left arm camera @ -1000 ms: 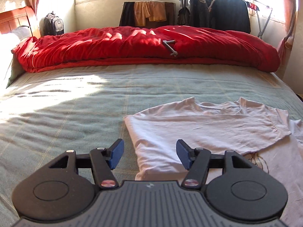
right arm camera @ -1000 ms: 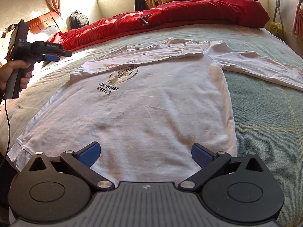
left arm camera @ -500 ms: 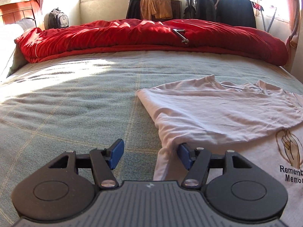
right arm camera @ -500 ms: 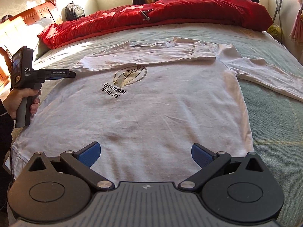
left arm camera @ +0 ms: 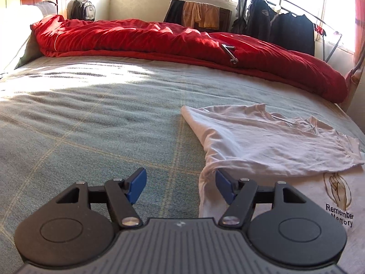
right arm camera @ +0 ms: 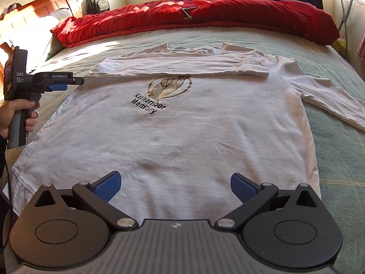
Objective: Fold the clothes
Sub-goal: 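Move the open left gripper along the folded sleeve edge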
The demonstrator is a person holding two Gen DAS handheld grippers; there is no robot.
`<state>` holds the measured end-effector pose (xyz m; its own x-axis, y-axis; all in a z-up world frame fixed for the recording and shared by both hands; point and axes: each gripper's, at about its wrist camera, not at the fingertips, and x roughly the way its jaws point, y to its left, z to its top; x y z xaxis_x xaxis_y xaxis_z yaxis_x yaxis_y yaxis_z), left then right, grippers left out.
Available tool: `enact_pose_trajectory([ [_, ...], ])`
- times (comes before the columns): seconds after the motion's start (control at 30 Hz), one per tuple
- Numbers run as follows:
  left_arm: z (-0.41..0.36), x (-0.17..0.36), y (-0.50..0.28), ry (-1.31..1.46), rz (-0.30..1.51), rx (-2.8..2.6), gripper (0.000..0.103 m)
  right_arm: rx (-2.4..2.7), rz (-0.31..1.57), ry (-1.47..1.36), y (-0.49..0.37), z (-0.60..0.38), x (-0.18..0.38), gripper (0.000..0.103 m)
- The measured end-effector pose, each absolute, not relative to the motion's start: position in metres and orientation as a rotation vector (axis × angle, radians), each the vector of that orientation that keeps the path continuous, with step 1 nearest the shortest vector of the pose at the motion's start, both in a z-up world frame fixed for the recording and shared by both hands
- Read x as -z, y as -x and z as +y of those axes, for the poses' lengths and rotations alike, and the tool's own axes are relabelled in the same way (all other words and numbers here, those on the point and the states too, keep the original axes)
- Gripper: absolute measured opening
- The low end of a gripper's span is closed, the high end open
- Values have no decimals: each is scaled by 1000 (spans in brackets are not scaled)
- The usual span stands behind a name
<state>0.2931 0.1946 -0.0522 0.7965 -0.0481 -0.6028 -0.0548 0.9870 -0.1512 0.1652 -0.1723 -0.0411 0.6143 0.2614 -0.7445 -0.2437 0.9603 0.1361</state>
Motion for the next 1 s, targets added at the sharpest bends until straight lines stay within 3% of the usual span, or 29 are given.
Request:
enact_pose_trajectory([
  [0.17, 199, 26, -296, 355, 570, 170, 67, -301, 857, -39, -168, -172, 42, 103],
  [0.37, 187, 43, -365, 599, 665, 299, 65, -311, 854, -42, -171, -171, 41, 103],
  [0.53, 201, 74, -383, 593, 733, 110, 62, -300, 855, -50, -174, -181, 44, 103],
  [0.7, 229, 66, -368, 665, 693, 101, 64, -293, 856, -77, -181, -190, 51, 103],
  [1.0, 193, 61, -403, 577, 764, 213, 68, -288, 857, -69, -184, -189, 53, 103],
])
